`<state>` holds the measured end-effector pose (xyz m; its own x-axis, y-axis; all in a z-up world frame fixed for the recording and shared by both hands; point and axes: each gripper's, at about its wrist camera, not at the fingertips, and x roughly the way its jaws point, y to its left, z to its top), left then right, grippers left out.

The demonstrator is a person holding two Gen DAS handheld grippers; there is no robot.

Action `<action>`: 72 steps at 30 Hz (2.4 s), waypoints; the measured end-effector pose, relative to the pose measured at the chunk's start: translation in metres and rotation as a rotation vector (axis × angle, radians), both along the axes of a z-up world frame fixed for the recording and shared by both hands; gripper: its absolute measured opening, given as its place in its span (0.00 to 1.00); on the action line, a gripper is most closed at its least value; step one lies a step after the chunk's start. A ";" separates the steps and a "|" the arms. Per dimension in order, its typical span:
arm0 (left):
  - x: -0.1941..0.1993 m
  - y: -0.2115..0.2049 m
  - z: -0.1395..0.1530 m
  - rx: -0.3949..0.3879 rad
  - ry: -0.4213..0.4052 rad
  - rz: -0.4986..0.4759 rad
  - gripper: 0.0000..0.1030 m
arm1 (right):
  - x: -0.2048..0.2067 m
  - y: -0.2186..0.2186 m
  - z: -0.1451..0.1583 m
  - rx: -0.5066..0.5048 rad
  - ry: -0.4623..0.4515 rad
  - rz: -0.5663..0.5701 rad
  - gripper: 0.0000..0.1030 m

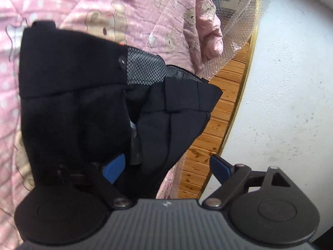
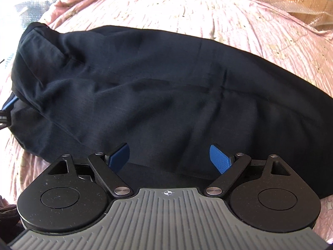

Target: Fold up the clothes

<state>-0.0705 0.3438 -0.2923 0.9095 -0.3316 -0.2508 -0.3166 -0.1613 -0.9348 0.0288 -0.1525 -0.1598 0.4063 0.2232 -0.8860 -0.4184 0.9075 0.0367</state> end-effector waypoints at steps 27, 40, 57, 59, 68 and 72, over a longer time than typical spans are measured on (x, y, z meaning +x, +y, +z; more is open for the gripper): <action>-0.022 0.013 0.005 0.191 0.054 0.080 0.81 | 0.001 -0.029 -0.022 0.016 0.095 -0.050 0.85; 0.008 -0.042 0.074 0.684 0.053 -0.205 0.29 | -0.015 -0.020 -0.009 -0.039 0.005 0.064 0.85; 0.006 0.000 0.074 0.567 -0.012 -0.159 0.05 | -0.068 0.042 -0.019 0.012 0.036 0.240 0.86; -0.014 0.009 0.071 0.526 -0.022 -0.127 0.10 | -0.070 0.034 -0.018 0.018 0.023 0.207 0.86; -0.037 0.036 0.022 0.415 0.160 -0.077 0.71 | -0.058 -0.018 -0.023 0.093 0.073 -0.016 0.86; -0.035 0.033 0.040 0.475 0.087 -0.131 0.34 | -0.053 -0.050 -0.021 0.203 0.089 -0.129 0.86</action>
<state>-0.1053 0.3769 -0.2525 0.8368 -0.2725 -0.4749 -0.3858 0.3221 -0.8645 -0.0241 -0.2023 -0.1811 0.3657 0.3518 -0.8617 -0.2863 0.9234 0.2555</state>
